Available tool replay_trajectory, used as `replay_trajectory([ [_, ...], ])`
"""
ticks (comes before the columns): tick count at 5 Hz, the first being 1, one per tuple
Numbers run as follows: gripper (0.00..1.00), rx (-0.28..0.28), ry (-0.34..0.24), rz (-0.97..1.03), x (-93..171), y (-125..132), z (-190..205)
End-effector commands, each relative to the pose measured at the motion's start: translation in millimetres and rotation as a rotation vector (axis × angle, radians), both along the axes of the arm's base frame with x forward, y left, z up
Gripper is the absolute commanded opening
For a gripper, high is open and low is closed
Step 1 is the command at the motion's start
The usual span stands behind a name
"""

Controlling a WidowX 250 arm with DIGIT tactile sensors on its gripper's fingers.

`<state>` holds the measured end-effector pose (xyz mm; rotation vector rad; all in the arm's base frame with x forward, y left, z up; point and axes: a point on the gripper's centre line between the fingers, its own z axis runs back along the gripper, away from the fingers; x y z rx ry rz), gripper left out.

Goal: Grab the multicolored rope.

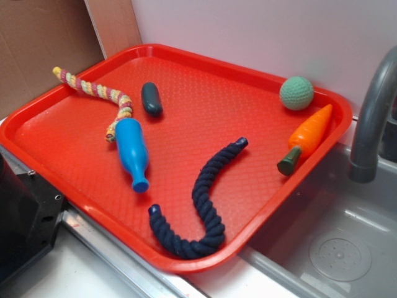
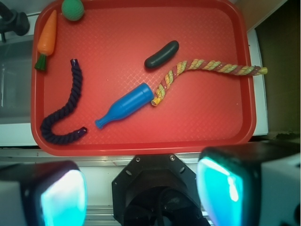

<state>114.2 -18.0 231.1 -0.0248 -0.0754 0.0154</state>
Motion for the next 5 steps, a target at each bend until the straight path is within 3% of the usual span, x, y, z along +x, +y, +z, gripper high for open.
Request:
replay_trajectory([
  [1,1.0,0.095,0.148,0.492,53.9,58.3,-53.8],
  [2,1.0,0.157,0.011,0.76,74.3,69.0,-78.6],
  [3,1.0,0.087,-0.128,1.018,56.8,80.1,-81.2],
  [5,1.0,0.087,-0.128,1.018,56.8,80.1,-81.2],
])
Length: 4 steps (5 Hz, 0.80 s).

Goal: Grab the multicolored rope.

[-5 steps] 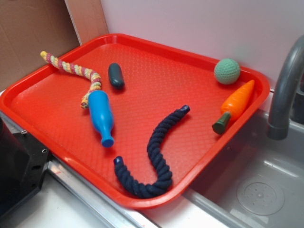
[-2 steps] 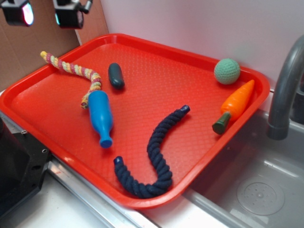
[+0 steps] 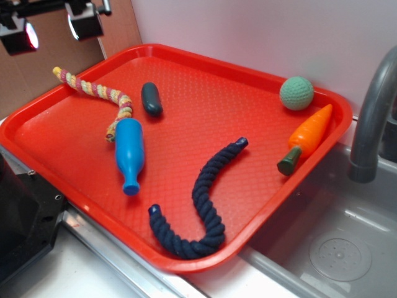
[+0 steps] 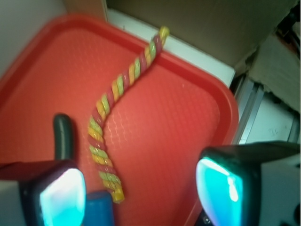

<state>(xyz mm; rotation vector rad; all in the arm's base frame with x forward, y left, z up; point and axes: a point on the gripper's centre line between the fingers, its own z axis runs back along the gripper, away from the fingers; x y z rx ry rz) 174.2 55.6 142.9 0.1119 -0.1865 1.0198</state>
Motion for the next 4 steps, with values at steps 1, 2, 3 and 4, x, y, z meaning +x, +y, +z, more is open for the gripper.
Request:
replay_trajectory([
  [1,1.0,0.002,-0.025,0.007,-3.2,6.5,7.0],
  [2,1.0,-0.072,-0.001,0.117,9.9,35.8,-24.9],
  [3,1.0,-0.144,-0.005,0.198,28.5,46.6,-51.2],
  [4,1.0,-0.139,-0.025,0.229,39.3,46.2,-70.5],
])
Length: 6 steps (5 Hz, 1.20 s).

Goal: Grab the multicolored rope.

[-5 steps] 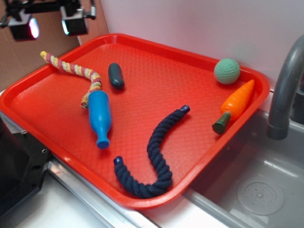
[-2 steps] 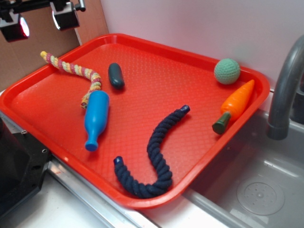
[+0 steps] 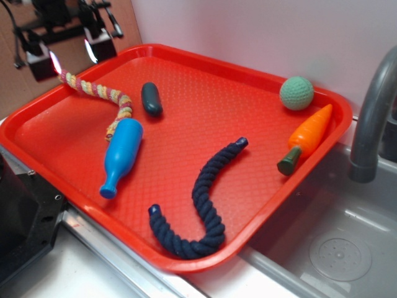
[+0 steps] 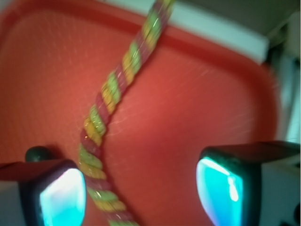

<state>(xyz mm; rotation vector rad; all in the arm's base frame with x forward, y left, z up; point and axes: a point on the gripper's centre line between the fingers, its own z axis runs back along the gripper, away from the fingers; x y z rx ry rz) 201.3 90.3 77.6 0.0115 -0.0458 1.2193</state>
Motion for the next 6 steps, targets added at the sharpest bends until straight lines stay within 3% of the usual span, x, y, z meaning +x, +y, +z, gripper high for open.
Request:
replay_trajectory([
  [1,1.0,0.066,-0.092,0.078,20.9,11.6,-27.8],
  [2,1.0,0.094,-0.067,0.092,33.8,11.5,-44.4],
  [3,1.0,0.109,0.0,0.109,44.3,18.8,-64.0],
  [4,0.0,0.097,0.033,0.128,43.9,22.0,-68.9],
  [6,0.0,0.053,0.018,0.087,26.0,17.0,-34.7],
])
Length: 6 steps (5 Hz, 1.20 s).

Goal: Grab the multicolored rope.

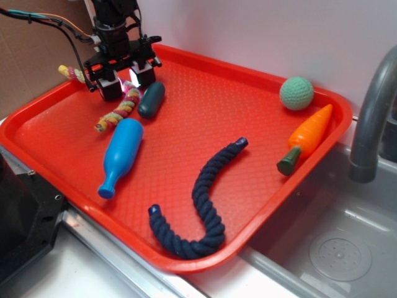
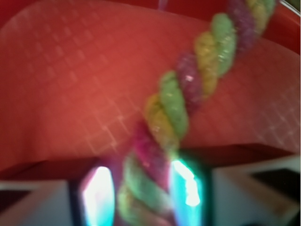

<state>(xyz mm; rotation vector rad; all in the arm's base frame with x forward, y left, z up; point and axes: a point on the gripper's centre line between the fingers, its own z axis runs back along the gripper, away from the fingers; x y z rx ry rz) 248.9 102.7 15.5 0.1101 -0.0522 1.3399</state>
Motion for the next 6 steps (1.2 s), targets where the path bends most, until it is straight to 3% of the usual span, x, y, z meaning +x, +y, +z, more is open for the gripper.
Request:
replay_trajectory([
  [1,0.0,-0.023,-0.069,-0.222,-44.0,-18.1,76.0],
  [2,0.0,0.022,-0.192,-0.427,-71.1,-40.2,121.6],
  [3,0.0,0.026,-0.099,-0.682,-79.0,-65.8,150.9],
  [4,0.0,-0.065,-0.031,-0.927,-79.7,-73.4,161.0],
  [5,0.0,-0.107,0.031,-1.069,-77.8,-80.3,168.0],
  [6,0.0,-0.083,0.016,-1.099,-73.4,-84.0,172.0],
])
